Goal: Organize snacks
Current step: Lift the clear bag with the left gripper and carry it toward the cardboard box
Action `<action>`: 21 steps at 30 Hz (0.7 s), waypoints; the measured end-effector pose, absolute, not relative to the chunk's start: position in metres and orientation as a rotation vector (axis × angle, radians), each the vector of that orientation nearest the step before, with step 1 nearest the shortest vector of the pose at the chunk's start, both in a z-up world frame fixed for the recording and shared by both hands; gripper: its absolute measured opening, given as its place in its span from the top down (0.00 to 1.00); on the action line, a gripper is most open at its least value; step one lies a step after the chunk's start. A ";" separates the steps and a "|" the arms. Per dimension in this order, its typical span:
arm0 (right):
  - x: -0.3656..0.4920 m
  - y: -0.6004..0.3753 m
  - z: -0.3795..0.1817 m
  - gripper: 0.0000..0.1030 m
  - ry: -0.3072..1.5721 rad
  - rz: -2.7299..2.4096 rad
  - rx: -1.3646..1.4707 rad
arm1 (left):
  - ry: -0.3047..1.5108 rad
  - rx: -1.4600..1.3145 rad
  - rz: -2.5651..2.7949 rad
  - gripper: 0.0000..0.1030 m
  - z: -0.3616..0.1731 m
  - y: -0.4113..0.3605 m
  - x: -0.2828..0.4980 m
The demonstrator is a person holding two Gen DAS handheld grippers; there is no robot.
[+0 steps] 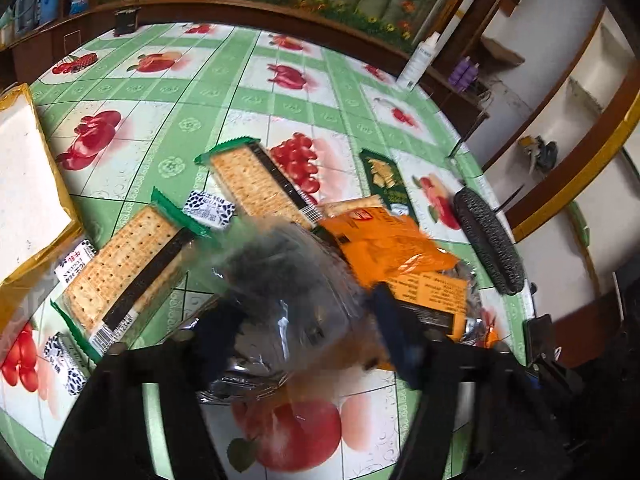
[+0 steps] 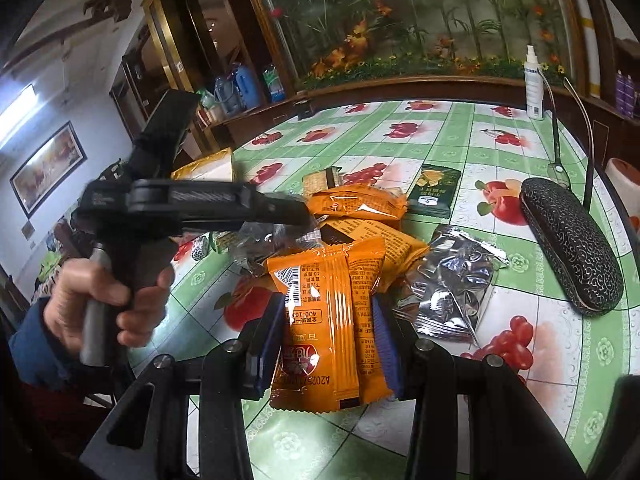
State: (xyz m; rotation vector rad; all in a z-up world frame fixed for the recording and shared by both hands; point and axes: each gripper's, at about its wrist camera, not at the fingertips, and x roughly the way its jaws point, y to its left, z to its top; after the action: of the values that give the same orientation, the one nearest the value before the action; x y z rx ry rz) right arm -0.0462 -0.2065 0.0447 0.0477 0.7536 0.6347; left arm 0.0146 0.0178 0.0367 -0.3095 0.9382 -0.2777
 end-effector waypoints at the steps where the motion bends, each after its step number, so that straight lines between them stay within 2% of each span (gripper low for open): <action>1: -0.047 -0.207 0.044 0.58 0.752 0.633 0.051 | 0.921 -0.328 -0.294 0.50 0.036 0.022 0.013; 12: -0.048 -0.200 0.047 0.58 0.754 0.634 0.059 | 0.908 -0.339 -0.343 0.56 0.042 0.044 -0.011; 14: -0.049 -0.194 0.049 0.58 0.752 0.641 0.054 | 0.891 -0.319 -0.337 0.65 0.046 0.046 -0.019; 21: -0.046 -0.173 0.053 0.58 0.764 0.644 0.025 | 0.894 -0.332 -0.318 0.65 0.045 0.060 -0.028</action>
State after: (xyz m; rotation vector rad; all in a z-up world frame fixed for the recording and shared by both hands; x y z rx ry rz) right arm -0.0463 -0.1735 0.0526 0.0251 0.7639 0.6443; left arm -0.0284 0.0600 0.0446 -0.3324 0.8937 -0.3184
